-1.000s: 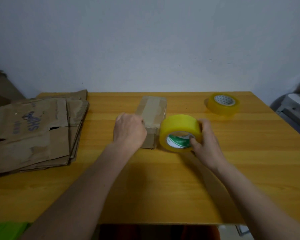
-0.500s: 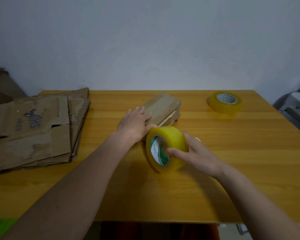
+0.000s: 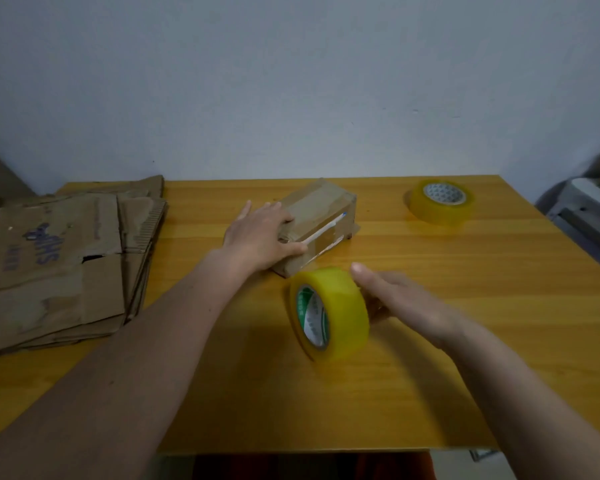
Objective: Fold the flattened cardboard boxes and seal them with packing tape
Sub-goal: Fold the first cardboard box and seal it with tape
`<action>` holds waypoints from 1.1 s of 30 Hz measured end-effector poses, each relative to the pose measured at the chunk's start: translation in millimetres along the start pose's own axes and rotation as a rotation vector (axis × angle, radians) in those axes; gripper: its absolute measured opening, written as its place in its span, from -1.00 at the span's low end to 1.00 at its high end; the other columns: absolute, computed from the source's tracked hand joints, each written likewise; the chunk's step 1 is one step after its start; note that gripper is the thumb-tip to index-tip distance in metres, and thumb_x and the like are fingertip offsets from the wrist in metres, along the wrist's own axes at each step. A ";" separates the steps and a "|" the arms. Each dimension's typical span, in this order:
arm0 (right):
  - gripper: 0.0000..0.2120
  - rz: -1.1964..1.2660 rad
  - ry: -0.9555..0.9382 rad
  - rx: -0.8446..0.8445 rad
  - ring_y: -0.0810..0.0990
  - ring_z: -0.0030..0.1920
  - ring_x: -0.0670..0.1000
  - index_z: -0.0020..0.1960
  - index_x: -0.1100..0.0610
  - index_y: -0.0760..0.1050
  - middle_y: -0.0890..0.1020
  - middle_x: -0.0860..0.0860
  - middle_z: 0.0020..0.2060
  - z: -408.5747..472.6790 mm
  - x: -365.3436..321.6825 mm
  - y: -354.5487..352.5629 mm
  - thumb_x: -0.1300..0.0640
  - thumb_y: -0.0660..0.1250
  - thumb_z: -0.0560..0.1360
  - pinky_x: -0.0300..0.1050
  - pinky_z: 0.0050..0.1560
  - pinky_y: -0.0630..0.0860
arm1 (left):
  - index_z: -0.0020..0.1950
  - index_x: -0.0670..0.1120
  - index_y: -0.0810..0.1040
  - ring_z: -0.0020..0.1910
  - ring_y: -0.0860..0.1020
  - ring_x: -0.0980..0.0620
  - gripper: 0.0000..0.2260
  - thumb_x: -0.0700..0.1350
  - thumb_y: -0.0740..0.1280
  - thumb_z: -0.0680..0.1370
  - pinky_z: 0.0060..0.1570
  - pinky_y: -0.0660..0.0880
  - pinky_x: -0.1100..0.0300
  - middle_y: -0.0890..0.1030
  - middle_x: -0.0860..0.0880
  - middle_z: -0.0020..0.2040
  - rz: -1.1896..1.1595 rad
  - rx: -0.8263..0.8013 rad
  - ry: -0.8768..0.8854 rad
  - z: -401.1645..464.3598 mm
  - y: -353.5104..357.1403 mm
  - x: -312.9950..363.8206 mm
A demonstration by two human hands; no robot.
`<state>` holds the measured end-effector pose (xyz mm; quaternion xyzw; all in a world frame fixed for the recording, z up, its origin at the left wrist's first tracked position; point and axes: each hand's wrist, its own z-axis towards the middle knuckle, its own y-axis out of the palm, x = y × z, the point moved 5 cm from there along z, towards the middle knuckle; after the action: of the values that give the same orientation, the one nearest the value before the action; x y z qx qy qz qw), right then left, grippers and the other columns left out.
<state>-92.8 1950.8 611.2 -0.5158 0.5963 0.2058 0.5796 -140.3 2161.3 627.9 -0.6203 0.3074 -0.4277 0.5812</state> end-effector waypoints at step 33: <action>-0.80 -0.066 -0.397 0.284 0.53 -0.18 0.04 -0.15 -0.05 0.48 0.61 0.01 -0.18 90.6 -47.1 6.0 0.25 0.38 0.49 0.02 -0.13 0.47 | 0.55 0.03 0.11 0.36 0.38 -0.09 0.00 0.02 0.63 0.25 0.30 0.43 -0.08 0.27 -0.13 0.46 -1.041 0.210 -0.545 -47.3 39.7 -34.2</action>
<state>-64.1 2047.2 629.6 -0.3976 0.4766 0.1983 0.7586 -192.9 2164.4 580.9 -0.7159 -0.2413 -0.5099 0.4114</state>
